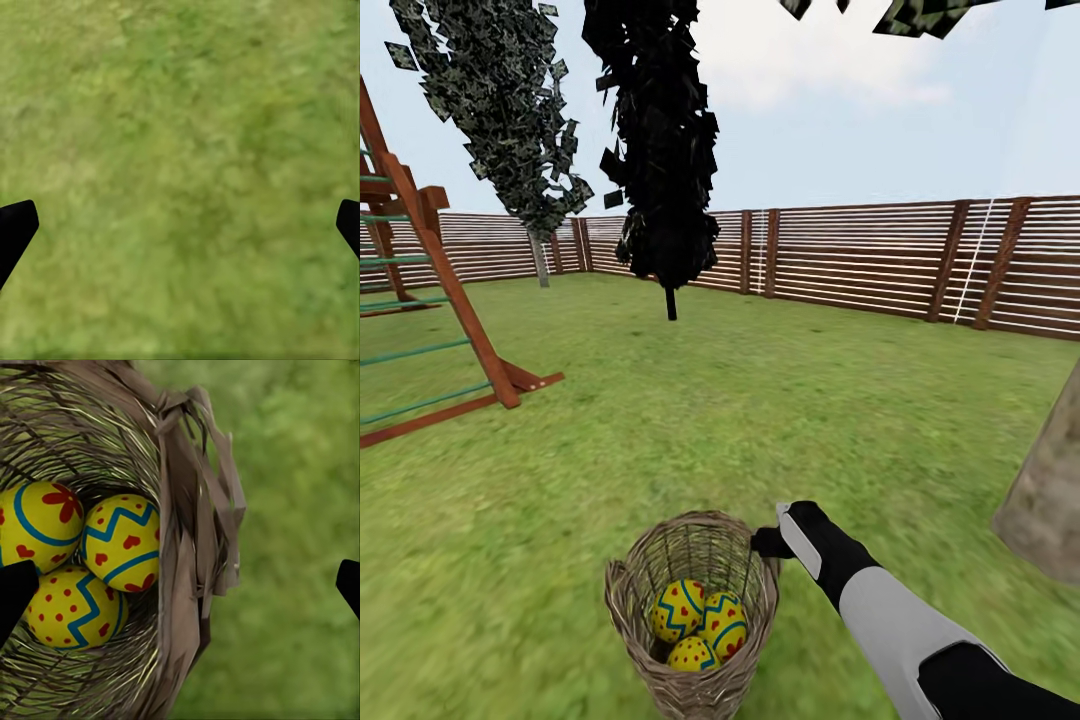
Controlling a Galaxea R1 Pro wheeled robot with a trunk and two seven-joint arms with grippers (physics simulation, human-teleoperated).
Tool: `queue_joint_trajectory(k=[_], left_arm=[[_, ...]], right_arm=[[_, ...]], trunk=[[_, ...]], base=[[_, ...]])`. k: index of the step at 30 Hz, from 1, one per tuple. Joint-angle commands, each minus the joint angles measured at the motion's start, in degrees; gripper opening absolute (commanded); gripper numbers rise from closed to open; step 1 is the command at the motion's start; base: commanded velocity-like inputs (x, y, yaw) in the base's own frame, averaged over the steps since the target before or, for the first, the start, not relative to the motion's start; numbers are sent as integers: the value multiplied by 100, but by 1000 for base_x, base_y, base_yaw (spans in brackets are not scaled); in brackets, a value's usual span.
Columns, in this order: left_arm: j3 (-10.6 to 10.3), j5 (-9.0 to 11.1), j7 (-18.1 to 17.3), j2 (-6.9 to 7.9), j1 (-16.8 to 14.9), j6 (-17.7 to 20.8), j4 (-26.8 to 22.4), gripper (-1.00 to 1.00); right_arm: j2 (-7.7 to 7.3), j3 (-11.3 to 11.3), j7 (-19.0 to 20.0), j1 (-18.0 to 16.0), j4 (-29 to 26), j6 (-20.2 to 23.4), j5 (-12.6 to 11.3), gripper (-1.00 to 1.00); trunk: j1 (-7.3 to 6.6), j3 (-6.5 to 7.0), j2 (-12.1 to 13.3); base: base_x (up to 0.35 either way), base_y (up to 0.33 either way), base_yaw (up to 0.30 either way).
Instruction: Take the three Easter eggs out of the wicker basket on the lawn in the garden, then place them on the lawn next to a single tree (choose any tree) so that all three eggs are next to the same tree and none are left in the basket.
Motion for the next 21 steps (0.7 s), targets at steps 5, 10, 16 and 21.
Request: queue_joint_trajectory(k=[5,10,16,21], left_arm=[[6,-41,-52,-2,-7,43,-6,100],[6,-41,-52,-3,-7,43,-6,100],[6,-41,-52,-4,-7,43,-8,100],[6,-41,-52,-4,-7,43,-8,100]], right_arm=[[-5,37,-54,-5,-11,15,-61,100],[-5,33,-54,-5,-9,18,-61,100],[-5,29,-54,-5,-6,36,-61,100],[-5,29,-54,-4,-7,35,-61,100]], trunk=[[-112,84,199],[-221,174,400],[-353,282,640],[-463,371,841]], base=[[0,0,0],[0,0,0],[0,0,0],[0,0,0]])
